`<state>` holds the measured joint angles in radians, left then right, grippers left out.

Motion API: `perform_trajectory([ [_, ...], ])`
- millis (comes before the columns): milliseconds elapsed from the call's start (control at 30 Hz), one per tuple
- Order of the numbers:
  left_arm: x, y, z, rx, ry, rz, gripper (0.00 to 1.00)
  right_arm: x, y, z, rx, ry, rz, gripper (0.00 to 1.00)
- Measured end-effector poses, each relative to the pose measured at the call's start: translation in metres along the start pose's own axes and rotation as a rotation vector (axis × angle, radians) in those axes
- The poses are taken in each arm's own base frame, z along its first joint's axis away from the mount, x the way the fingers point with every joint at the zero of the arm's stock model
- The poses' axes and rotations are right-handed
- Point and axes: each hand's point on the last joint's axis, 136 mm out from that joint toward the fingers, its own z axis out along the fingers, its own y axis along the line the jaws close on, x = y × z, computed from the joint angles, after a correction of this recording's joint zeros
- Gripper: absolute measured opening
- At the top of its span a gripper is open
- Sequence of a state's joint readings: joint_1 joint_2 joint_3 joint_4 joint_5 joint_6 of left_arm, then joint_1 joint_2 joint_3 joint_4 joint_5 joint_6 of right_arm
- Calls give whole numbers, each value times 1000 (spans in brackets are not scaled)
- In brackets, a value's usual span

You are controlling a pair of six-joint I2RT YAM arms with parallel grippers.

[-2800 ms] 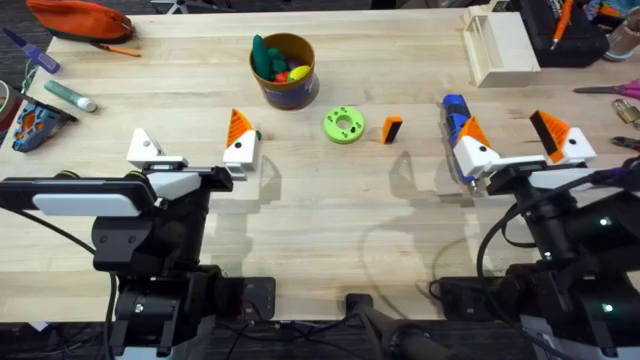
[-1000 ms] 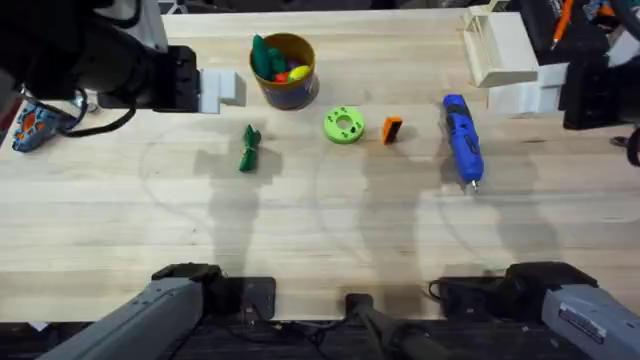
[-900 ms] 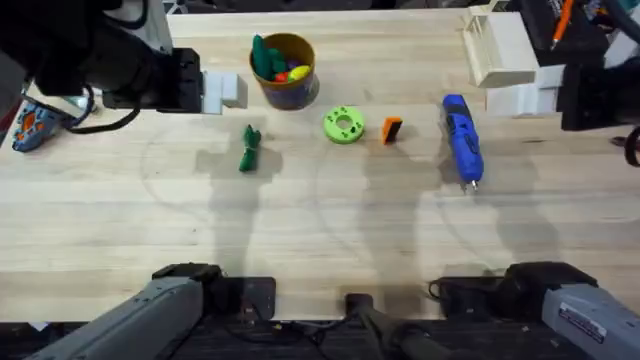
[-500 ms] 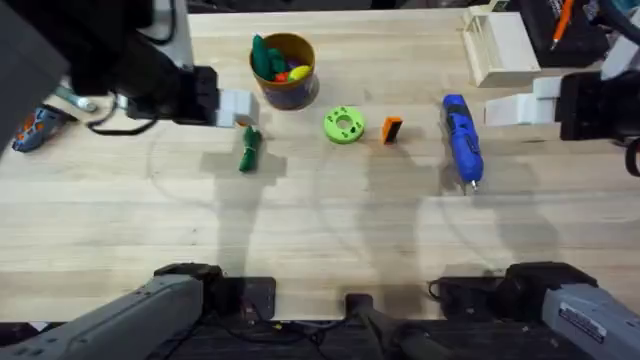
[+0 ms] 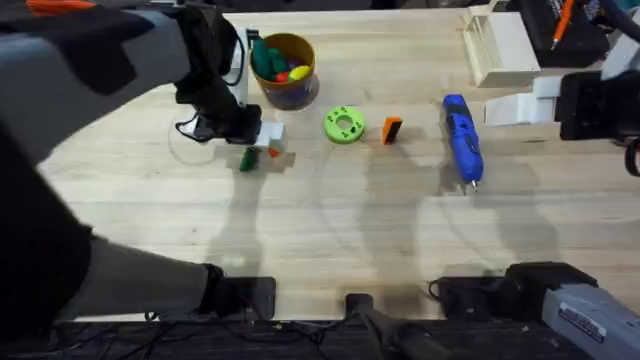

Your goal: Pick up the gripper from the table and insert it into the empty holder that is missing its gripper. Then pick up a screw, insert it into the mounting hole, and use the screwdriver to tighten it. Finally, clean up the table by picking up the vegetable and placing it into the bucket.

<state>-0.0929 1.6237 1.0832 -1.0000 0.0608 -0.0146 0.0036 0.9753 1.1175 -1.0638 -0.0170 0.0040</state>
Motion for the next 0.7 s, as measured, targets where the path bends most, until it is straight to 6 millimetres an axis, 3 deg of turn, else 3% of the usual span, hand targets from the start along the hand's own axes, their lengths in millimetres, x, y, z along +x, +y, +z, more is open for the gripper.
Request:
perform_trajectory([
  [300, -6, 3, 21, -11, 28, 15, 993, 2, 0, 0, 0, 7, 0, 993],
  [500, -7, 10, 21, -28, 25, 15, 993, 2, 0, 0, -3, 7, 0, 994],
  [700, -8, 14, 21, -32, 22, 8, 880, 2, 1, 0, -3, 7, 1, 993],
])
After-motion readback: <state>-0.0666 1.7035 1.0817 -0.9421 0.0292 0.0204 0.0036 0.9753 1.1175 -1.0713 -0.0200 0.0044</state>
